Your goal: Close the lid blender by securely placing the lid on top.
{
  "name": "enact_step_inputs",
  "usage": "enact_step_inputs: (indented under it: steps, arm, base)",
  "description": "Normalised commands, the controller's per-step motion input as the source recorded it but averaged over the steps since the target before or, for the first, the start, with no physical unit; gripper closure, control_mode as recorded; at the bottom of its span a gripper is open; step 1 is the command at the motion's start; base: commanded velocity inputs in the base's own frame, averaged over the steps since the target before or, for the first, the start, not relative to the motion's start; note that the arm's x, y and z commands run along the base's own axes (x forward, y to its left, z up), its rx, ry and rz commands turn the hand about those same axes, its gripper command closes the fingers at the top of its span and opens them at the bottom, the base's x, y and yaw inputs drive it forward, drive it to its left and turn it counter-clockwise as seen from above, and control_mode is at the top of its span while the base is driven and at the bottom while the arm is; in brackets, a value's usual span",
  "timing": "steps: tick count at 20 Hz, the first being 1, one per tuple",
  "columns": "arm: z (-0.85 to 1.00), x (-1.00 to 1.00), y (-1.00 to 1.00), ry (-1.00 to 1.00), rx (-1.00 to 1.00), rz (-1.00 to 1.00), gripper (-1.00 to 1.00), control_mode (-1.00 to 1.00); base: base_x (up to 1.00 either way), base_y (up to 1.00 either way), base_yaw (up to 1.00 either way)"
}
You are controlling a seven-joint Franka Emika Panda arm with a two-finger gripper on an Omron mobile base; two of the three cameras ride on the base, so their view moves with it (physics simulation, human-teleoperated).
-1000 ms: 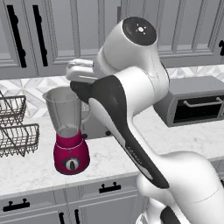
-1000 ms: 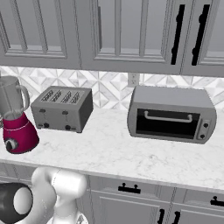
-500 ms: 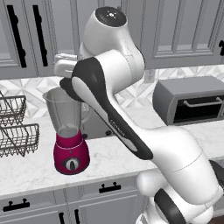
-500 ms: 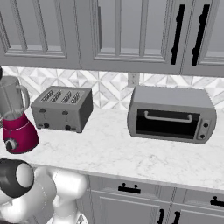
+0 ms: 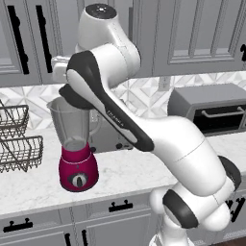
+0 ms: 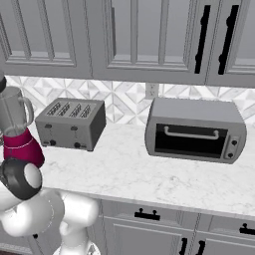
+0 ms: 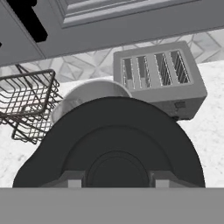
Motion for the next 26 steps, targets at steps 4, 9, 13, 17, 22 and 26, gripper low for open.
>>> enact_step_inputs:
  steps: [4, 9, 13, 17, 22, 26]
  arm:
    - [-0.17, 0.25, 0.14, 0.03, 0.00, 0.00, 1.00, -1.00]
    - [-0.23, 0.20, 0.09, 0.08, 0.00, 0.00, 1.00, -1.00]
    - [-0.06, 0.23, 0.08, 0.03, 0.00, 0.00, 1.00, -1.00]
    - [-0.06, 0.25, 0.09, 0.01, 0.00, 0.00, 1.00, -1.00]
    - [-0.18, 0.25, 0.08, 0.02, 0.00, 0.00, 1.00, -1.00]
    - [-0.12, 0.24, 0.14, 0.02, 0.00, 0.00, 1.00, -1.00]
  base:
    - [0.00, 0.00, 0.00]
    - [0.00, 0.00, 0.00]
    - [0.00, 0.00, 0.00]
    - [0.00, 0.00, 0.00]
    - [0.00, 0.00, 0.00]
    - [0.00, 0.00, 0.00]
